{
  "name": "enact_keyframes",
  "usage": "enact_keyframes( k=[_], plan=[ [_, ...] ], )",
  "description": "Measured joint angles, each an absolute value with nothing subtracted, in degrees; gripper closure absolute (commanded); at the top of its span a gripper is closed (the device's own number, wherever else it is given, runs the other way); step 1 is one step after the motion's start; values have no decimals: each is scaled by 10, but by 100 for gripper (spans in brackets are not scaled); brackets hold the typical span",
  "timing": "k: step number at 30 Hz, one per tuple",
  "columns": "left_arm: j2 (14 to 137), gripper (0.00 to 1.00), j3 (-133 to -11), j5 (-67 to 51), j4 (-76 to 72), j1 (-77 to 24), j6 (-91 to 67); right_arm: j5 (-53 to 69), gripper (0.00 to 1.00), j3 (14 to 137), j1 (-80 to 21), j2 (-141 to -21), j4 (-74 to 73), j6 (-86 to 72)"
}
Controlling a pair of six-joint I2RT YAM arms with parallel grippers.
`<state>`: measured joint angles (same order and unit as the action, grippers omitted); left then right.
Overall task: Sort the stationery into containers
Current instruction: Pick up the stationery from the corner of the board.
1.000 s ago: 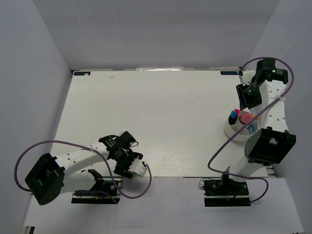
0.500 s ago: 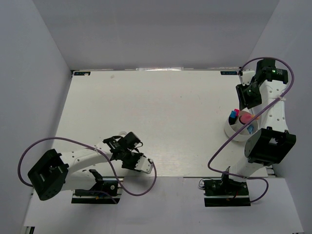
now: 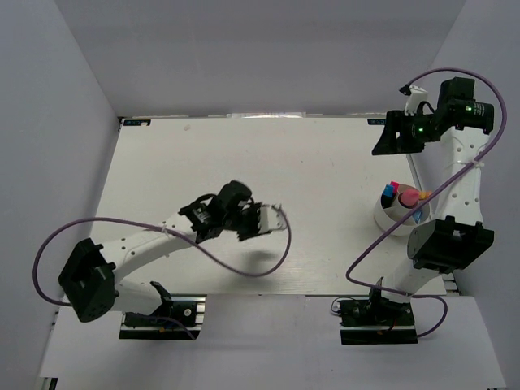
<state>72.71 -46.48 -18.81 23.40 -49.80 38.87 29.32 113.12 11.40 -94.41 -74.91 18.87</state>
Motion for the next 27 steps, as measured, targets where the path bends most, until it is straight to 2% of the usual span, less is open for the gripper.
enact_keyframes(
  k=[4, 11, 17, 27],
  plan=[
    [798, 83, -622, -170, 191, -498, 312, 377, 36, 1125, 108, -962, -749, 162],
    [886, 85, -791, -164, 191, -498, 220, 507, 33, 1074, 76, -971, -750, 129],
    [926, 86, -852, -161, 200, -509, 194, 570, 32, 1034, 53, -970, -750, 105],
    [990, 87, -897, -126, 220, -527, 190, 587, 33, 1025, 14, -970, -750, 93]
  ],
)
